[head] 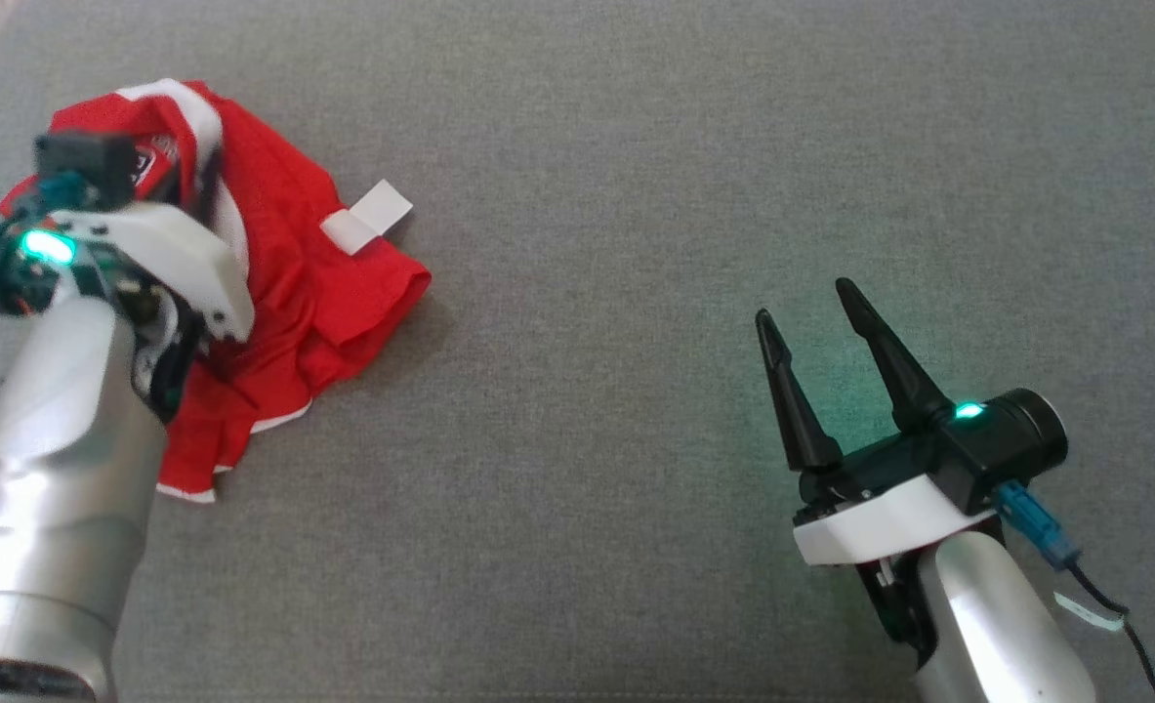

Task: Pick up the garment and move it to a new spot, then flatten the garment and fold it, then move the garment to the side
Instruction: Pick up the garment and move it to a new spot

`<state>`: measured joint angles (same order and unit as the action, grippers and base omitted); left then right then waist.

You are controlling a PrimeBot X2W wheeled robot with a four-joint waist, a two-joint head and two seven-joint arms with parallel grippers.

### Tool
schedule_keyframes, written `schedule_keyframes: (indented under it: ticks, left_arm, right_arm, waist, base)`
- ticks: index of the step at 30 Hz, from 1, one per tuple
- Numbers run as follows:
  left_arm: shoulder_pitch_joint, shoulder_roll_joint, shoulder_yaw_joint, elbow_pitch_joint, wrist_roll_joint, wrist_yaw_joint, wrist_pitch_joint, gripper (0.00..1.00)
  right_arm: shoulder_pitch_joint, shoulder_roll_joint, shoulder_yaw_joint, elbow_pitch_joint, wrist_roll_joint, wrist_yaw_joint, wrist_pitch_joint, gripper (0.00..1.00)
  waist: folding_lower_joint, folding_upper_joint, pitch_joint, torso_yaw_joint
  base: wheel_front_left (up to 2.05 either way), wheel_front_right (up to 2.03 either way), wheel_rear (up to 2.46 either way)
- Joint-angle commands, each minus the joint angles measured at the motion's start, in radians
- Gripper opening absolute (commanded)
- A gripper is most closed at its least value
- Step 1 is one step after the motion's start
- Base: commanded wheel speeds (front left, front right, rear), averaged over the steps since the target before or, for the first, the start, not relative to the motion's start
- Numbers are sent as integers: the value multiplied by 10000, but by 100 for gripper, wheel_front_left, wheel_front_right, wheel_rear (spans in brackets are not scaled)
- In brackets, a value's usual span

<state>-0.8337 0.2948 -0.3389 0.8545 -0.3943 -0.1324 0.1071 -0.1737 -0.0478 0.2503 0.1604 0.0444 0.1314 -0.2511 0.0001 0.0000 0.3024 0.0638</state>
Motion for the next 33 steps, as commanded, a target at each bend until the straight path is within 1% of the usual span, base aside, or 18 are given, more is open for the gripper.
schedule_keyframes:
  ticks: [1,4,5,9,12,17,22,25,28,33]
  left_arm:
    - [-716,468,338,-437,21,19,-576,0]
    - [-818,176,437,-664,-272,18,-1589,0]
    - [-818,176,437,-664,-272,18,-1589,0]
    - [-875,-105,503,-1346,-773,18,-2628,0]
    - [-717,-261,348,-2088,-1098,18,-2915,0]
    - [-81,-338,-302,-3363,-1484,18,-2335,0]
    - [648,-571,-941,-4572,-1600,25,-1776,0]
    - [945,-894,-1311,-5161,-1611,73,-1550,0]
    - [1088,-1380,-1726,-5534,-1622,129,-1380,0]
    - [935,-2064,-2436,-5562,-1515,237,-1306,0]
  right_arm:
    - [-210,-24,173,-299,57,-7,-107,100]
    - [-121,-24,154,-204,78,-7,-107,100]
    - [-121,-24,154,-204,78,-7,-107,100]
    - [65,-24,130,-117,174,-7,-107,100]
    - [248,-24,39,-95,301,-7,-107,100]
    - [482,-24,-83,-72,434,-7,-107,100]
    - [564,-24,-168,-146,562,-7,-107,100]
    - [500,-24,-180,-245,657,-7,-107,100]
    - [406,-24,-242,-375,810,-7,-107,100]
    - [203,-24,-260,-731,1093,-7,-107,100]
  waist:
    - [-1,0,-129,34]
    - [-1,0,-470,61]
    - [-1,0,-470,61]
    - [-1,0,-1092,48]
    - [-1,0,-1579,4]
    - [-1,0,-2101,-225]
    - [-1,0,-2221,-730]
    - [-1,0,-2137,-1219]
    - [-1,0,-1983,-1793]
    - [-1,0,-1581,-2957]
  base:
    - [0,0,0]
    - [0,0,0]
    - [0,0,0]
    - [0,0,0]
    - [0,0,0]
    - [0,0,0]
    - [0,0,0]
    - [0,0,0]
    - [0,0,0]
    - [0,0,0]
